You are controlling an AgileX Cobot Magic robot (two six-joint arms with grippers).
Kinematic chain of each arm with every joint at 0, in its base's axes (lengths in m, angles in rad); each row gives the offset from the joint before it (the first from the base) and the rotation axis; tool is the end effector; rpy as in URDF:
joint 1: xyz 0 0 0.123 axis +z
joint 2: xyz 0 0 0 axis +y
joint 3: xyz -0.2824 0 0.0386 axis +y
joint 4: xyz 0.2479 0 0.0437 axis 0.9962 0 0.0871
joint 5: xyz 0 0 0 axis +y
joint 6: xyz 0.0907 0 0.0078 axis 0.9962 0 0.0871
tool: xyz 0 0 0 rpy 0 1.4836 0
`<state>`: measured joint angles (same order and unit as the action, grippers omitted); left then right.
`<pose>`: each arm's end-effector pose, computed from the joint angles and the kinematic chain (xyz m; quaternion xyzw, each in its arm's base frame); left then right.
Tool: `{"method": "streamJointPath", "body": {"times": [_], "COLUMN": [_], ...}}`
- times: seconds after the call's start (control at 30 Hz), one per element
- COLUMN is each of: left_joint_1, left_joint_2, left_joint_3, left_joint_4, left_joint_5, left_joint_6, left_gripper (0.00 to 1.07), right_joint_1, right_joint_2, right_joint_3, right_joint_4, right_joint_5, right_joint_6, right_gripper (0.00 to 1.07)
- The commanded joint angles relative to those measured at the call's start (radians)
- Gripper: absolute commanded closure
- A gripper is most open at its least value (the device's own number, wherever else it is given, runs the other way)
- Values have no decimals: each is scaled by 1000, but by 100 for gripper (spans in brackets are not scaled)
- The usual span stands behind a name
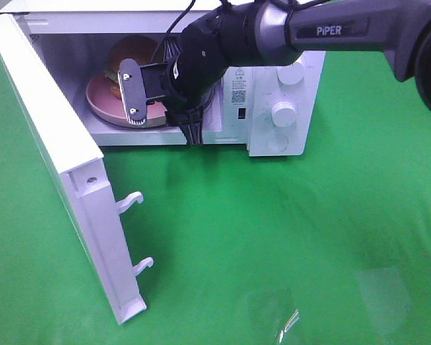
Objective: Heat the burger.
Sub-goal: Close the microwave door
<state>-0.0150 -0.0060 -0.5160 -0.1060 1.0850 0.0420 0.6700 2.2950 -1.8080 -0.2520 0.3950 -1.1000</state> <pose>-0.0091 -0.0084 0.2799 0.0276 0.8522 -0.0459 0.5205 0.4128 0.3158 0.1675 -0.7671 0.5126 -0.1667 0.3478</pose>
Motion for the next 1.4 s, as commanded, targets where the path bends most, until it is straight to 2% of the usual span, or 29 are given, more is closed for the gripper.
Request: {"method": "streamJointPath", "body": {"times": [0.03, 0.17, 0.37, 0.47, 0.53, 0.6, 0.63, 0.73, 0.77, 0.93, 0.97, 1.17, 1.2, 1.23, 1.37, 1.4], "left_joint_1": [-1, -1, -1, -1, -1, -1, -1, -1, -1, -1, -1, -1, -1, -1, -1, -1], "left_joint_2": [-15, -15, -15, -15, -15, -15, -15, -15, -15, -15, -15, -15, -15, -15, -15, -15], "left_joint_3": [1, 1, 1, 1, 1, 1, 1, 1, 1, 1, 1, 1, 1, 1, 1, 1], "left_joint_4": [-6, -6, -6, -6, -6, -6, -6, -6, -6, -6, -6, -6, -6, -6, -6, -6], "left_joint_5": [-14, -14, -14, -14, -14, -14, -14, -14, -14, -14, -14, -14, -14, -14, -14, -14], "left_joint_6": [1, 2, 2, 2, 2, 2, 2, 2, 2, 2, 2, 2, 2, 2, 2, 2], "left_gripper": [9, 9, 9, 9, 9, 9, 9, 9, 9, 9, 9, 9, 9, 9, 9, 9], "right_joint_1": [6, 20, 35, 40, 50, 50, 55, 55, 55, 55, 55, 55, 55, 55, 55, 55], "right_joint_2": [-17, -50, -131, -141, -174, -174, -203, -213, -252, -320, -360, -452, -499, -499, -593, -593], "right_joint_3": [16, 71, 186, 205, 267, 267, 317, 334, 392, 482, 530, 626, 670, 670, 756, 756], "right_joint_4": [-4, -4, -3, -1, -1, -1, 1, 6, 26, 26, 26, 26, 26, 26, 26, 26], "right_joint_5": [9, 1, -41, -43, -53, -53, -53, -56, -79, -106, -113, -118, -114, -114, -106, -106], "right_joint_6": [6, 6, 7, 7, 7, 7, 28, 36, 68, 127, 168, 309, 417, 417, 700, 700], "right_gripper": [60, 58, 44, 42, 38, 38, 38, 38, 38, 38, 38, 38, 38, 38, 38, 38]}}
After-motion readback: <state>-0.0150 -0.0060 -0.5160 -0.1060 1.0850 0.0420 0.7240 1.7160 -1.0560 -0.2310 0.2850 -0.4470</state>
